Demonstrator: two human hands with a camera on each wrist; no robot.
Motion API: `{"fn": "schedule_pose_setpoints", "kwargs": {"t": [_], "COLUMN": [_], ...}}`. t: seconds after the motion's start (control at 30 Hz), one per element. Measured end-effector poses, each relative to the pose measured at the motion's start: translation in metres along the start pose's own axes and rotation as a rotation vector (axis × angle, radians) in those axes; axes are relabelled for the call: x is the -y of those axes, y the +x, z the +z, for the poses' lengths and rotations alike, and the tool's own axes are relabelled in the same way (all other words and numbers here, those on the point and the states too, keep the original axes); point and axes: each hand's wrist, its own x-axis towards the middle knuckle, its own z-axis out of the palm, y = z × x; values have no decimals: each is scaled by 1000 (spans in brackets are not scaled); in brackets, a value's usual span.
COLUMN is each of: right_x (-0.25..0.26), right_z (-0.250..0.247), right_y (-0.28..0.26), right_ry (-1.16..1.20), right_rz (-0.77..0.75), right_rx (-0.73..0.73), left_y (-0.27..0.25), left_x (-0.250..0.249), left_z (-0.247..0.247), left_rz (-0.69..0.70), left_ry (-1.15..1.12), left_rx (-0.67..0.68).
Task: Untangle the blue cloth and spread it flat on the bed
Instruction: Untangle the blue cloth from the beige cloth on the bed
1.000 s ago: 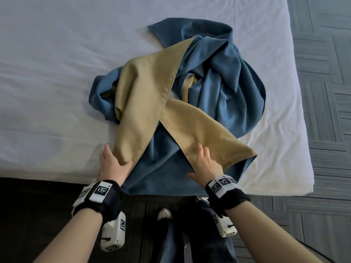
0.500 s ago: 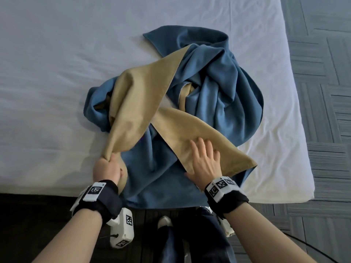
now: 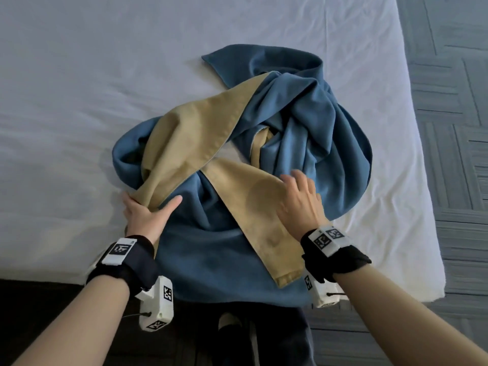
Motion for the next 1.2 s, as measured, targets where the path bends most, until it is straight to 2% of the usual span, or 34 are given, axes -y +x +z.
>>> {"fn": "schedule_pose_setpoints", "kwargs": {"t": [0.13,0.23,0.3,0.4,0.53,0.67,0.77,0.87,0.97,1.03,1.1,1.2], "right_x": [-23,-48,-66,-83,-80,-64,-40,-12,11,16,14,1], "right_z": [-31,-50,-57,-55,-41,-44,-66,-111,-167,-193,-200,-181], "right_y": [61,99,118,138,159,174,189,225,274,300,314,306], "right_ry": [34,38,75,141,130,105,190,314,428,398,339,242], "right_rz": [126,258,347,417,389,246,107,-22,-83,-104,-79,65], "right_rx": [-38,16,78,191,314,344,231,12,-236,-288,-188,50], "left_y": [15,21,30,42,44,35,31,28,37,49,64,77], "left_x": [-29,-47,-58,-79,-113,-155,-198,-243,-277,-294,-304,-300], "left_z": [12,26,36,52,80,107,121,124,116,107,100,98], "left_rz": [-138,-195,-162,-52,63,157,243,367,469,469,436,362], "left_ry": [-118,-141,-141,29,75,-10,-81,-206,-231,-291,-313,-11], "left_rx": [42,23,-15,-8,57,92,108,183,159,176,237,176]}}
